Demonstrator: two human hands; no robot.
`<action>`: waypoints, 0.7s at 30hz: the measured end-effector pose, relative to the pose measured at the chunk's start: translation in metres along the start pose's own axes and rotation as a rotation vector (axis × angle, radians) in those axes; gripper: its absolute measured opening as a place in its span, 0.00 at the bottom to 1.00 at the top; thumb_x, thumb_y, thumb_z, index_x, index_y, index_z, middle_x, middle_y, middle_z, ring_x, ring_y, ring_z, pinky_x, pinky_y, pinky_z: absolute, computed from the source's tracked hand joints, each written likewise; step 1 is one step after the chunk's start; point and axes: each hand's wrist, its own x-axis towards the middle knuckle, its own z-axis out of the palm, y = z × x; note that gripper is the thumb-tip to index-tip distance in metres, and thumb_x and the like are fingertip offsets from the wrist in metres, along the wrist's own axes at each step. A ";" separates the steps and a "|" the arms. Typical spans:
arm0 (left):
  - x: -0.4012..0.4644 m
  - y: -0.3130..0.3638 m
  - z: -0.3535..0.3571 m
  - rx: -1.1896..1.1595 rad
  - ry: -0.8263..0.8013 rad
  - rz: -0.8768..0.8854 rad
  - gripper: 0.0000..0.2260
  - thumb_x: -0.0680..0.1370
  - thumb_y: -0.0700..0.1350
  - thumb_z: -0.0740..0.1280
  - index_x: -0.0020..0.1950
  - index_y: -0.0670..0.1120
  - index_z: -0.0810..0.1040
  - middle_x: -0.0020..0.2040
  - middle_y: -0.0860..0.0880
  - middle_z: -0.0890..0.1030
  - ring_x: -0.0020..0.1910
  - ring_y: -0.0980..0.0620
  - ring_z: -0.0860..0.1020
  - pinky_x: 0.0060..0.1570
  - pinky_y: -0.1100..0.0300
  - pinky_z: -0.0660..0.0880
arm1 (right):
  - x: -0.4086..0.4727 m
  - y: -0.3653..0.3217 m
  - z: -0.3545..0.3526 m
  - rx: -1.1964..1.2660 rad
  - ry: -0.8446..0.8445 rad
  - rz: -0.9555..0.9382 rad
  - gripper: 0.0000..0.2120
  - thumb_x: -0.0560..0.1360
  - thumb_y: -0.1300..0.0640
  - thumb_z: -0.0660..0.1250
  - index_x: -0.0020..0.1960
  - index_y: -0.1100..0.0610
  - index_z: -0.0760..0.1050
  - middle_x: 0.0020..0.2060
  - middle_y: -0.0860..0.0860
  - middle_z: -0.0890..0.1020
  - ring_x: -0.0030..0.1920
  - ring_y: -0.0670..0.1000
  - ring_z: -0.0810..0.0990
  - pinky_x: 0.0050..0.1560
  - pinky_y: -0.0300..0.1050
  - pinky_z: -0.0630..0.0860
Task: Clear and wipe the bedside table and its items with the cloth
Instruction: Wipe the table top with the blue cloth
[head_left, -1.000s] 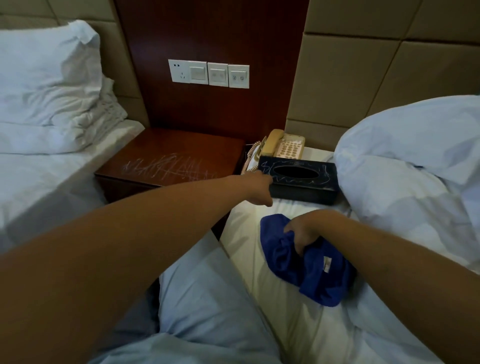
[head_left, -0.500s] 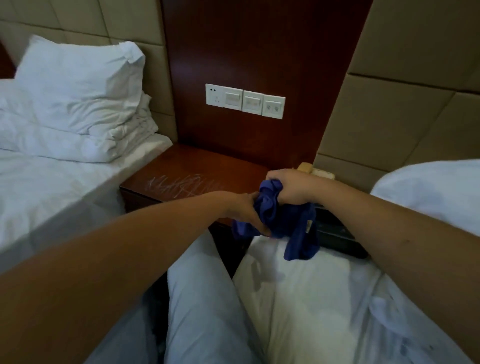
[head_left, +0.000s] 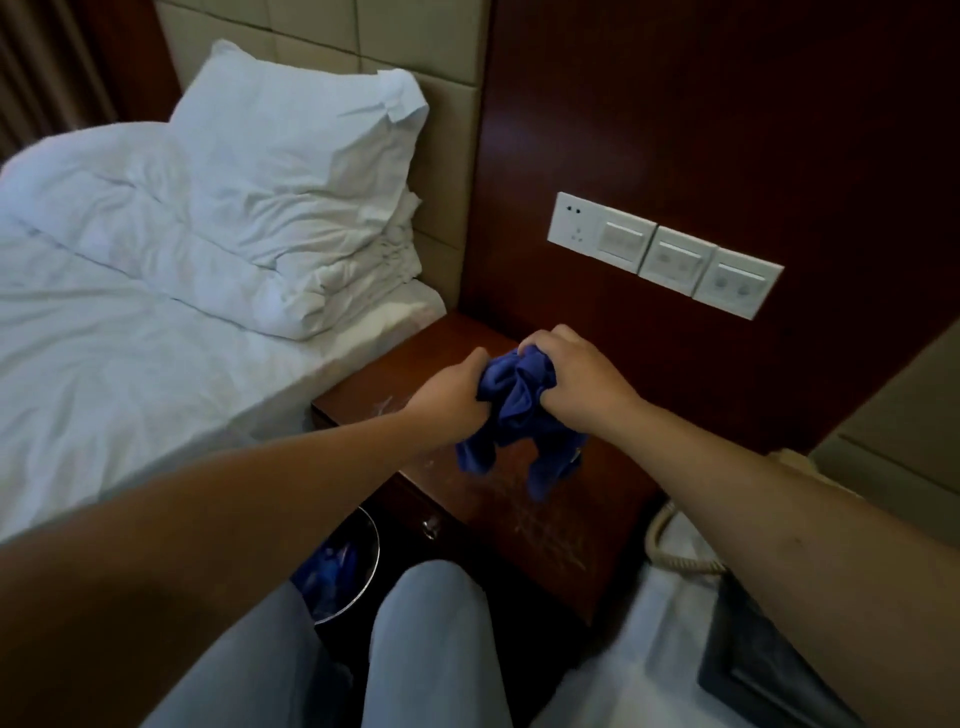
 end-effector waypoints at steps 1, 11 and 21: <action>0.012 -0.010 -0.008 0.021 0.033 0.019 0.11 0.77 0.38 0.67 0.50 0.46 0.65 0.42 0.43 0.78 0.39 0.41 0.78 0.37 0.43 0.73 | 0.019 0.002 0.005 -0.009 0.028 -0.031 0.19 0.71 0.67 0.66 0.55 0.47 0.71 0.51 0.48 0.69 0.51 0.55 0.72 0.48 0.49 0.70; 0.119 -0.129 -0.026 0.086 0.034 -0.117 0.25 0.78 0.47 0.71 0.73 0.48 0.67 0.65 0.46 0.78 0.60 0.45 0.79 0.50 0.57 0.71 | 0.172 0.043 0.090 -0.153 0.070 -0.106 0.23 0.71 0.65 0.70 0.63 0.51 0.72 0.60 0.51 0.67 0.61 0.56 0.68 0.56 0.52 0.75; 0.143 -0.190 0.036 0.279 -0.143 -0.222 0.28 0.83 0.65 0.51 0.83 0.62 0.52 0.84 0.51 0.55 0.82 0.38 0.53 0.79 0.39 0.51 | 0.209 0.078 0.165 -0.270 -0.314 0.135 0.37 0.72 0.37 0.67 0.77 0.49 0.61 0.79 0.53 0.59 0.78 0.61 0.53 0.74 0.64 0.58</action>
